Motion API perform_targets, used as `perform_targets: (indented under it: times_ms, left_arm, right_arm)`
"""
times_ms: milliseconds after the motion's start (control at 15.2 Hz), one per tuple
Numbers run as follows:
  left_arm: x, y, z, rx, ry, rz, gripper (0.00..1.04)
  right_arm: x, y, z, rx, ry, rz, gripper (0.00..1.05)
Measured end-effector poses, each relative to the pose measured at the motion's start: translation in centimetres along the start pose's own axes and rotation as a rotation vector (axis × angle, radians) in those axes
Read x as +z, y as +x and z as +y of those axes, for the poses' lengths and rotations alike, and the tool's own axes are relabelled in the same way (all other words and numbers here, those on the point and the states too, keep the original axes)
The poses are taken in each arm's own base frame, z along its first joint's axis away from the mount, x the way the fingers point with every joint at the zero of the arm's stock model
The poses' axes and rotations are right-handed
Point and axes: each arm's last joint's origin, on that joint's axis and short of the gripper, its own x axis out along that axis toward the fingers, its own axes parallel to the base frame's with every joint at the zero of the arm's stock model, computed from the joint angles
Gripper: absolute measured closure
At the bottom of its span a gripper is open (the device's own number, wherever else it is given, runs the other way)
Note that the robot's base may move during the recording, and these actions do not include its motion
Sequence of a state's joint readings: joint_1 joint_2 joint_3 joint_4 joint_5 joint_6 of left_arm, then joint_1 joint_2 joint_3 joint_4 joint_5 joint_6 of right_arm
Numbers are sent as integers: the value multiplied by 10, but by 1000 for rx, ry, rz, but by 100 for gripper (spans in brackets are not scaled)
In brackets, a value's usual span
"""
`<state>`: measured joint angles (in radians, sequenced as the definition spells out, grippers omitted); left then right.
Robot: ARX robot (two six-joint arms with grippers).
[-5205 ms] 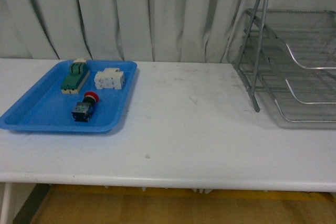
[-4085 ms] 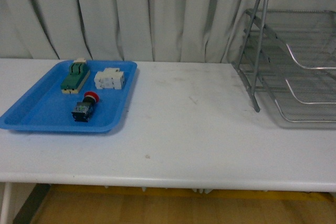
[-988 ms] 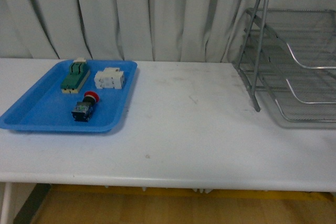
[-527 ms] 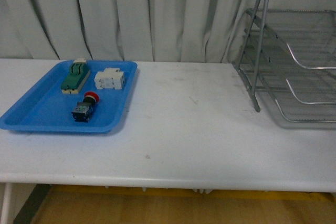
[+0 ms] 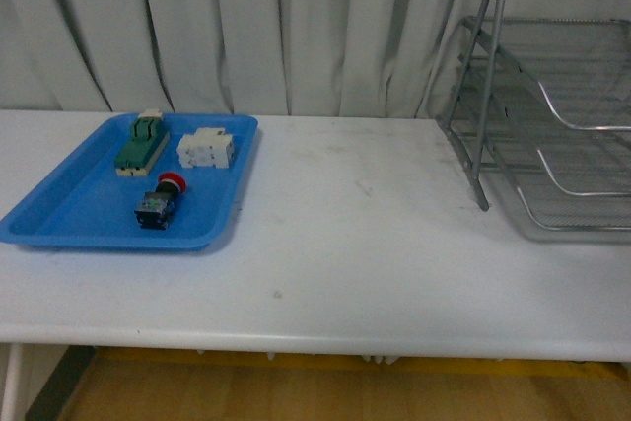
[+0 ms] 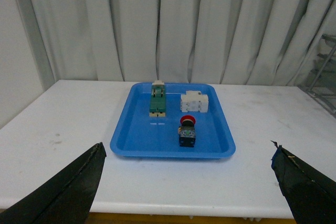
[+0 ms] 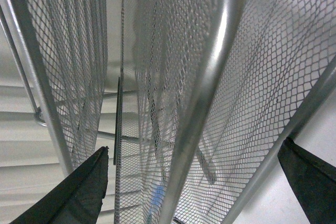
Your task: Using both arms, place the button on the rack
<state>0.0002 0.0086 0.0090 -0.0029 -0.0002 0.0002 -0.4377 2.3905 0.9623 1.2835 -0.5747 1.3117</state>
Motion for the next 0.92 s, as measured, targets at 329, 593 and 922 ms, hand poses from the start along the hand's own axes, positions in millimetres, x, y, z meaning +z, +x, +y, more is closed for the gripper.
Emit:
perform_targets:
  times_ms: [329,593,922]
  left_arm:
    - [0,0,0,0,0,0,7]
    - [0,0,0,0,0,0,7]
    - [0,0,0,0,0,0,7]
  right_arm:
    - [-2,8,-2,9,24,12,8]
    - [-2,19,6,42,3,15,69]
    - [-6,20,1,26,134,22,102]
